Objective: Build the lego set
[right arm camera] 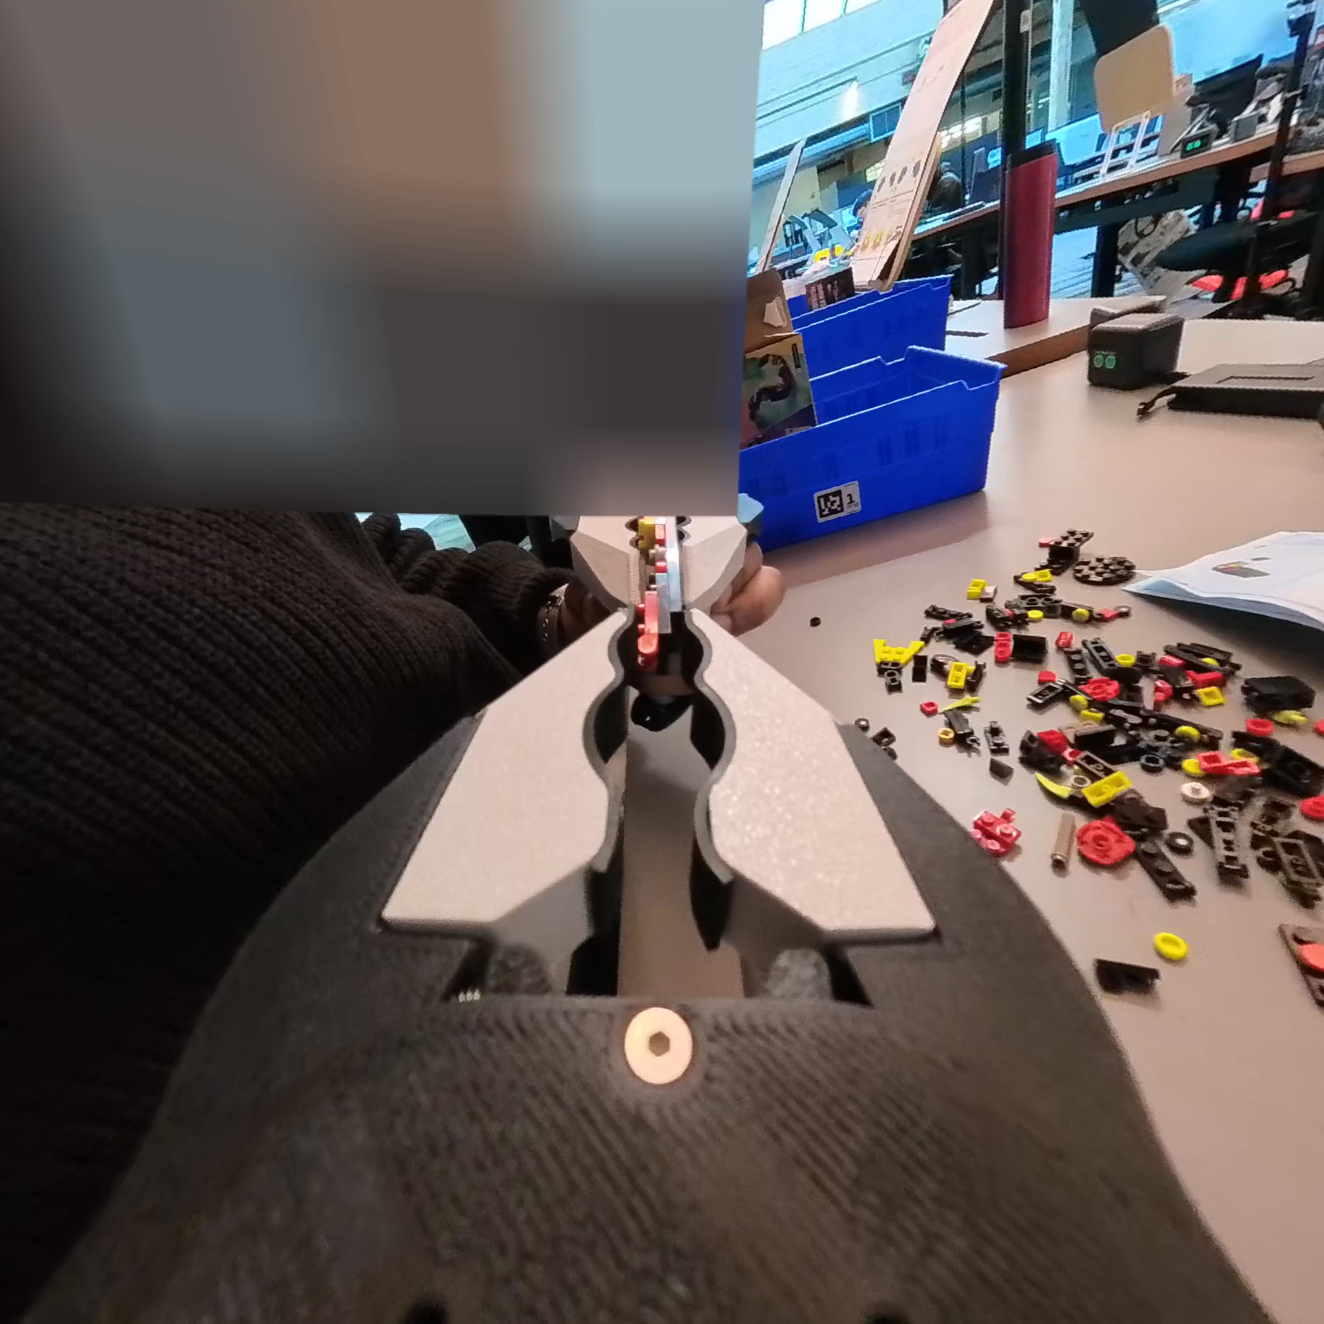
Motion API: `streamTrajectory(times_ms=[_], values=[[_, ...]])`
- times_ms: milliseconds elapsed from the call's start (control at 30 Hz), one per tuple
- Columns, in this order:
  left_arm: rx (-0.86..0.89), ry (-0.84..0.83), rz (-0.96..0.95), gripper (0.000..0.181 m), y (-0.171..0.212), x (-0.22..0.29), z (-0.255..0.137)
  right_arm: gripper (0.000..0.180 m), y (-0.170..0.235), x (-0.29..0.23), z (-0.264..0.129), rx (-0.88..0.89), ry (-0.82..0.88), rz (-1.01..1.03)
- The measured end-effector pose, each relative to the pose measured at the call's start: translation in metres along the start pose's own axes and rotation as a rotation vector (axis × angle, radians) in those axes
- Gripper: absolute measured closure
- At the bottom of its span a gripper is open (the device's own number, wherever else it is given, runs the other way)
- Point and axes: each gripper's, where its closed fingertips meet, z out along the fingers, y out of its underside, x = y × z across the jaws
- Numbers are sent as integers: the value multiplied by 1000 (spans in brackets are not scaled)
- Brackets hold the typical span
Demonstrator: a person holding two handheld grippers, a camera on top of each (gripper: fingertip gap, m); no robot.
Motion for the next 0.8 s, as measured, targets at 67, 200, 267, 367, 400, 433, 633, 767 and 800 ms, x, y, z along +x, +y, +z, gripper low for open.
streamTrajectory(times_ms=[67, 200, 267, 367, 400, 433, 633, 767, 800], values=[[5, 8, -9, 175, -1, 1, 0, 171, -1, -1, 0, 5, -4, 3], [7, 10, -16, 175, -1, 1, -1, 170, 0, -1, 1, -18, 5, -3], [-3, 8, -2, 175, 0, 1, 0, 170, 2, -2, 0, -45, 2, -3], [-14, 10, 2, 175, 2, 2, 0, 170, 3, -2, 0, -59, -2, -4], [-14, 10, 1, 175, 3, 2, 0, 170, 3, -2, 0, -54, -5, 4], [-15, 9, 0, 175, 3, 2, 0, 170, 3, -1, 0, -45, -9, 18], [11, 20, -20, 175, -2, 2, 0, 158, -2, -3, -4, 6, -53, 47], [23, 21, -30, 175, -4, 1, -2, 157, -5, -3, -6, 24, -53, 40], [25, 25, -32, 175, -4, 1, -2, 158, -5, -3, -6, 23, -51, 40]])
